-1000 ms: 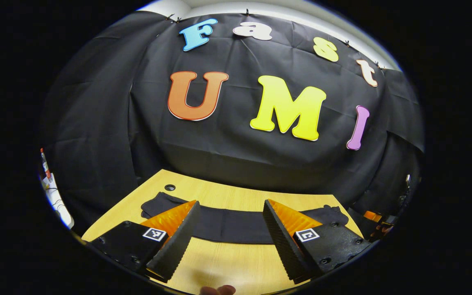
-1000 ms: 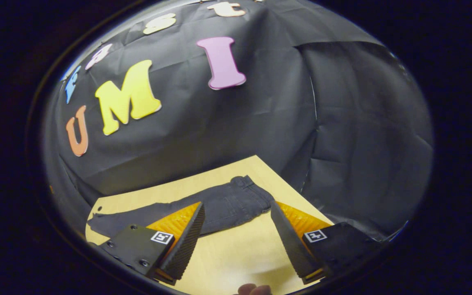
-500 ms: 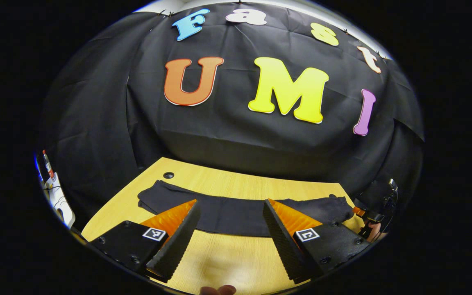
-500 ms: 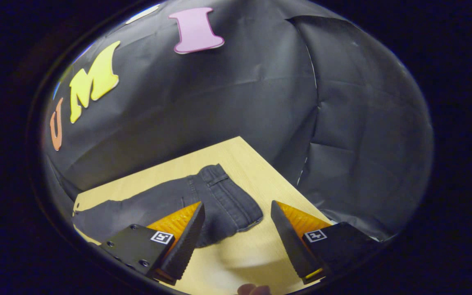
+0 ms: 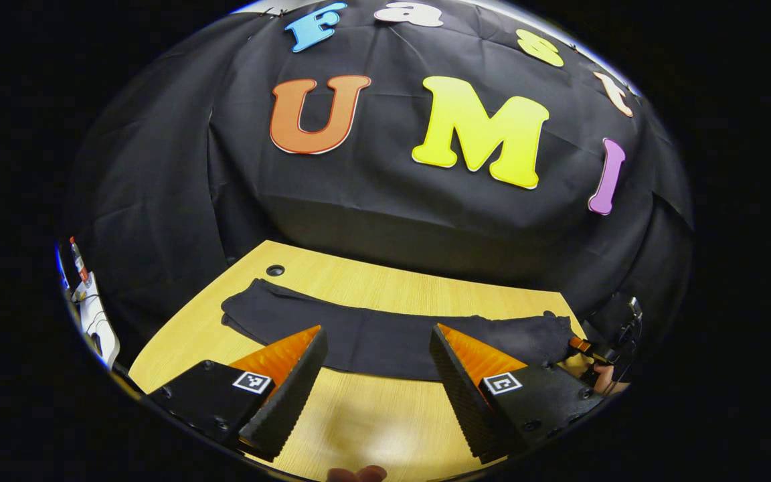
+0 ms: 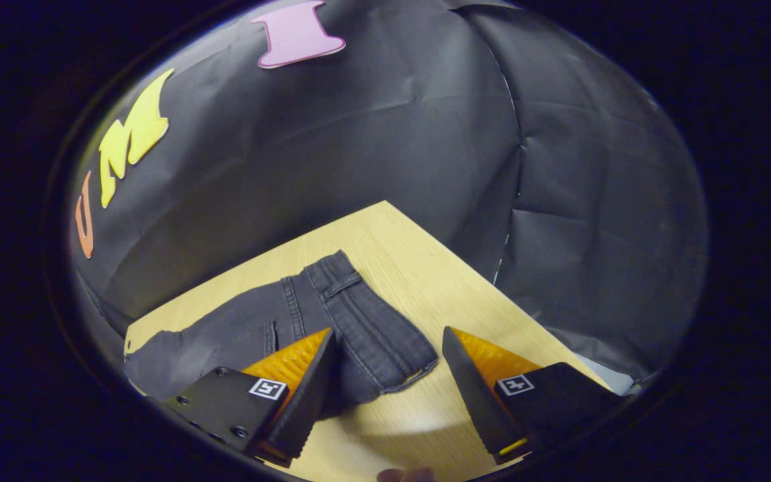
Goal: Grasp the waist and the cuffs of the jeans and fold them to make the two legs overlap; first hold the waist and fold one-third of the jeans toward the cuffs, then hold the cuffs and fold the remaining one-third in the same direction to finish folding.
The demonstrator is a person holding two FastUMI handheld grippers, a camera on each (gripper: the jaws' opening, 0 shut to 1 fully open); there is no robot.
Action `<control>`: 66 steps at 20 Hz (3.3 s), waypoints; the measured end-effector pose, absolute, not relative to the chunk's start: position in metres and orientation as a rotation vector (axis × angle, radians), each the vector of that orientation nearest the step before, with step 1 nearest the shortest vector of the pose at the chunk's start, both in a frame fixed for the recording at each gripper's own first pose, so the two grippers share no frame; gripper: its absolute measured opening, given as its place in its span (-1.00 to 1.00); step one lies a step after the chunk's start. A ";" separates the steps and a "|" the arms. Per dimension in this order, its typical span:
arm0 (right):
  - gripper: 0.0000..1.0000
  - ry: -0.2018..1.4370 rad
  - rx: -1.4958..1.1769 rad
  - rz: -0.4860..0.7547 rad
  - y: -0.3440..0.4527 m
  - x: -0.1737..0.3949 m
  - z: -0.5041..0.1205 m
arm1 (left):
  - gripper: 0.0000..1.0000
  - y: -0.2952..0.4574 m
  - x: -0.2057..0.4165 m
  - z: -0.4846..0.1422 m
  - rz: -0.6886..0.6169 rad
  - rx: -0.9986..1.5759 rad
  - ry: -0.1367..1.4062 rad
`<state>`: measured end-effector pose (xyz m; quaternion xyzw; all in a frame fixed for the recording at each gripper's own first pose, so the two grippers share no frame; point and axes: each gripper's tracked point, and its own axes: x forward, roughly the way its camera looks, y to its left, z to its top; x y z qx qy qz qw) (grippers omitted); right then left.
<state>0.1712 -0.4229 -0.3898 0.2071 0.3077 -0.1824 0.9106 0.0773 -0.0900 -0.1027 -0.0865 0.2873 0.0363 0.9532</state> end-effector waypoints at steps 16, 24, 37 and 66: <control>-0.96 0.625 0.412 -0.389 -0.398 0.145 -0.311 | 0.98 -0.019 0.041 -0.112 0.213 -0.321 0.562; -0.97 0.515 0.238 -0.206 -0.279 0.170 -0.191 | 0.98 0.037 0.017 -0.112 0.266 -0.363 0.501; -0.97 0.501 0.095 0.098 0.045 0.213 -0.161 | 0.98 0.152 -0.014 -0.113 0.346 -0.403 0.424; 0.66 0.548 -0.129 0.355 0.187 0.144 -0.202 | 0.97 0.197 0.011 -0.137 0.196 -0.465 0.439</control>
